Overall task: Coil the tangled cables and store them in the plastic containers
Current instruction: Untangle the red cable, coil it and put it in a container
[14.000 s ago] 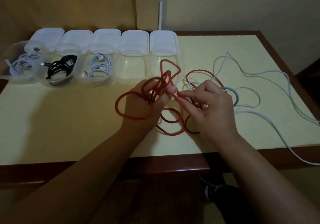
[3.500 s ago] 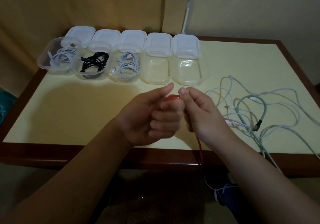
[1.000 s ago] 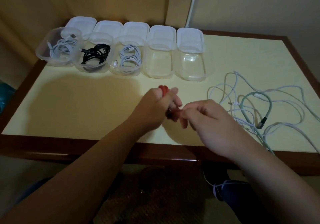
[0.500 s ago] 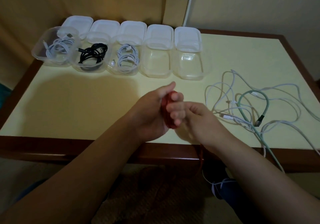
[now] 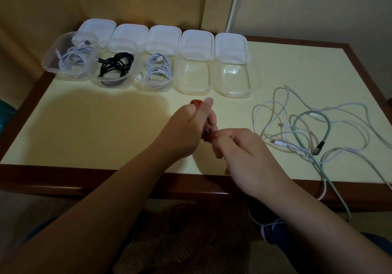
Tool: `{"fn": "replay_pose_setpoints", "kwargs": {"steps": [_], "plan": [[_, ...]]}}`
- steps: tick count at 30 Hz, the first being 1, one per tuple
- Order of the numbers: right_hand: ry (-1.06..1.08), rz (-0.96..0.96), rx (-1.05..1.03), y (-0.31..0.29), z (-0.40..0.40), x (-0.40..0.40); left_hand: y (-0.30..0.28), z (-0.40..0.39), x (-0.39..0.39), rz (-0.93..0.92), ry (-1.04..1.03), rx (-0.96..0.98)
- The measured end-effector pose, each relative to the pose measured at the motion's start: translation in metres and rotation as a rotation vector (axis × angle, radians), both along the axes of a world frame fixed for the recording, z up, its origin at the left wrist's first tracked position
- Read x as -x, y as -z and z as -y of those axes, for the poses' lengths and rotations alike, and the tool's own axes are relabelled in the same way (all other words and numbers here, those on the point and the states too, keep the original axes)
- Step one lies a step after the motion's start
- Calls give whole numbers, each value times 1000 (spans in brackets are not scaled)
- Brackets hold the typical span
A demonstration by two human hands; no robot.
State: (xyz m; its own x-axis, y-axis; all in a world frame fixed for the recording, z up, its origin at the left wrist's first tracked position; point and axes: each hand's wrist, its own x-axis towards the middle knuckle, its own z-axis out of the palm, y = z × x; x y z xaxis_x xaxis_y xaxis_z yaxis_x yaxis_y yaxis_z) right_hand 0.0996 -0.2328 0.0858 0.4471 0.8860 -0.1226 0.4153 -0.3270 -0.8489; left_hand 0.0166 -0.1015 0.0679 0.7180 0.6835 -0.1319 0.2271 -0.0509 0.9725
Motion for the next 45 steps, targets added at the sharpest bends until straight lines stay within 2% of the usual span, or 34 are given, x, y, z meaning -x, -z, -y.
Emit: {"fn": "replay_pose_setpoints", "kwargs": {"steps": [1,3,6,9,12,14,16,19,20,23,24,26,28,30,32,35,36,37,39,41,43,45], "plan": [[-1,7,-30,-2,1,-1,0,1,1,-49,67,-60],[-33,78,-73,-3,3,-3,-1,6,2,-122,193,-52],[-80,300,-121,0,4,-15,-3,10,2,-175,249,129],[-27,371,-212,5,3,-29,-4,12,0,-77,356,386],[53,432,-300,10,0,-40,-7,10,-2,-15,469,547],[73,336,-332,15,-5,-44,-9,10,-2,22,511,663],[96,105,-297,23,-13,-48,-10,11,-1,79,496,773],[114,-285,-120,32,-23,-45,-7,13,-1,234,374,944],[99,-350,-61,35,-25,-41,-6,12,-1,306,304,1008],[28,-367,68,38,-26,-24,-3,2,0,538,66,1137],[4,-384,98,38,-25,-19,-2,-2,1,609,-21,1142],[-71,-300,149,35,-22,-12,0,-11,1,693,-205,1105],[-136,-148,196,27,-19,-7,2,-16,0,655,-329,1006],[-151,-78,216,17,-18,-4,2,-16,-4,560,-353,863],[-133,-31,185,5,-16,-3,2,-15,-5,420,-292,663],[-110,34,56,-7,-10,-5,6,-7,1,65,-70,159],[-107,87,-4,-9,-8,-6,9,-3,3,-27,1,39],[-93,166,-59,-10,-6,-7,9,2,3,-82,43,22],[-25,312,-137,-10,-5,-12,6,8,4,-84,124,173],[34,332,-202,-5,-7,-22,2,10,2,1,255,380],[49,223,-239,4,-11,-31,-2,9,1,43,365,579],[55,18,-282,11,-15,-35,-5,9,1,75,444,800]]}}
